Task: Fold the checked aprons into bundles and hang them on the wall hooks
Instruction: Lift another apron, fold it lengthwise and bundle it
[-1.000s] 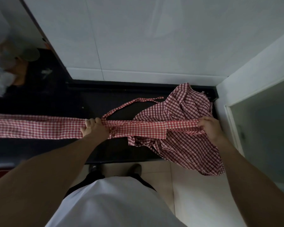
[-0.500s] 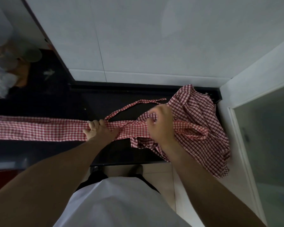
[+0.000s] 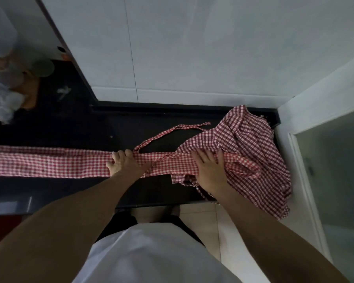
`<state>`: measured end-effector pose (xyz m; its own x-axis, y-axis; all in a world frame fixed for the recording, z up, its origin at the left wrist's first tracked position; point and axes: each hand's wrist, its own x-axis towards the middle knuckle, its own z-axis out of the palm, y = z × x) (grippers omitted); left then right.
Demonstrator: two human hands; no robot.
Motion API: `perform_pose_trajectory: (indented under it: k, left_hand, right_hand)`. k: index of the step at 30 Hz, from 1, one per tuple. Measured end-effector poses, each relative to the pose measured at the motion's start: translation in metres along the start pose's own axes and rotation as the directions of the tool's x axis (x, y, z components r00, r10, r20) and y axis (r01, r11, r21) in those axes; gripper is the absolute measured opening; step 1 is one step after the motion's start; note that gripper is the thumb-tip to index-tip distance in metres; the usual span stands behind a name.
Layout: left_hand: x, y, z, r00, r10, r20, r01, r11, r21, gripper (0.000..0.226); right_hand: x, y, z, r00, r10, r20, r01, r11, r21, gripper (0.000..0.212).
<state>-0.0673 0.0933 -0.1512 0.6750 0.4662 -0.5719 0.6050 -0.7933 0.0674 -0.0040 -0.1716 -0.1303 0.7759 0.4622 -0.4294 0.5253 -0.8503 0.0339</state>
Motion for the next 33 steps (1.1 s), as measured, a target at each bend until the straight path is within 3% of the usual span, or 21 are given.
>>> perform_pose_trajectory:
  k: [5,8,12,14,18,21,24,25,28,30,33]
  left_hand:
    - [0.004,-0.002,-0.006,0.999,-0.04,0.019,0.04,0.999,0.006,0.103]
    - [0.006,0.0,-0.008,0.996,-0.075,0.05,0.075,0.997,0.005,0.105]
    - [0.008,0.012,-0.016,0.981,-0.155,0.121,0.152,0.988,0.033,0.112]
    - [0.012,0.018,-0.021,0.969,-0.184,0.163,0.169,0.98,0.101,0.109]
    - [0.0,0.045,-0.038,0.985,0.064,0.16,-0.094,0.978,0.187,0.048]
    - [-0.022,0.084,-0.044,0.961,0.221,0.167,-0.252,0.948,0.193,0.033]
    - [-0.041,0.122,-0.037,0.913,0.386,0.134,-0.39,0.921,0.002,0.03]
    - [-0.046,0.133,-0.031,0.888,0.448,0.1,-0.441,0.894,-0.083,0.029]
    - [-0.06,0.155,-0.018,0.818,0.575,-0.025,-0.552,0.771,-0.317,0.03]
    - [-0.065,0.165,-0.013,0.777,0.63,0.018,-0.563,0.707,-0.428,0.038]
    - [-0.066,0.173,-0.009,0.702,0.683,0.203,-0.557,0.703,-0.443,0.075]
  right_hand:
    - [-0.018,0.047,-0.015,0.956,0.124,-0.265,-0.087,0.985,0.147,0.034]
    - [-0.033,0.076,-0.019,0.919,0.201,-0.338,-0.14,0.971,0.196,0.021]
    - [-0.045,0.102,-0.022,0.938,0.285,-0.2,-0.239,0.945,0.223,0.019]
    - [-0.049,0.11,-0.022,0.946,0.311,-0.096,-0.261,0.901,0.345,0.021]
    - [-0.055,0.122,-0.03,0.961,0.276,0.005,-0.233,0.801,0.552,0.027]
    - [-0.053,0.129,-0.054,0.942,0.29,0.167,-0.327,0.691,0.645,0.034]
    - [-0.052,0.136,-0.077,0.92,0.228,0.318,-0.388,0.634,0.669,0.021]
    - [-0.053,0.138,-0.083,0.917,0.205,0.343,-0.394,0.603,0.694,0.026]
    - [-0.054,0.136,-0.102,0.947,0.156,0.28,-0.308,0.681,0.664,0.031]
    - [-0.054,0.13,-0.112,0.962,0.145,0.232,-0.263,0.724,0.638,0.029]
    - [-0.056,0.116,-0.127,0.975,0.138,0.172,-0.215,0.766,0.606,0.029]
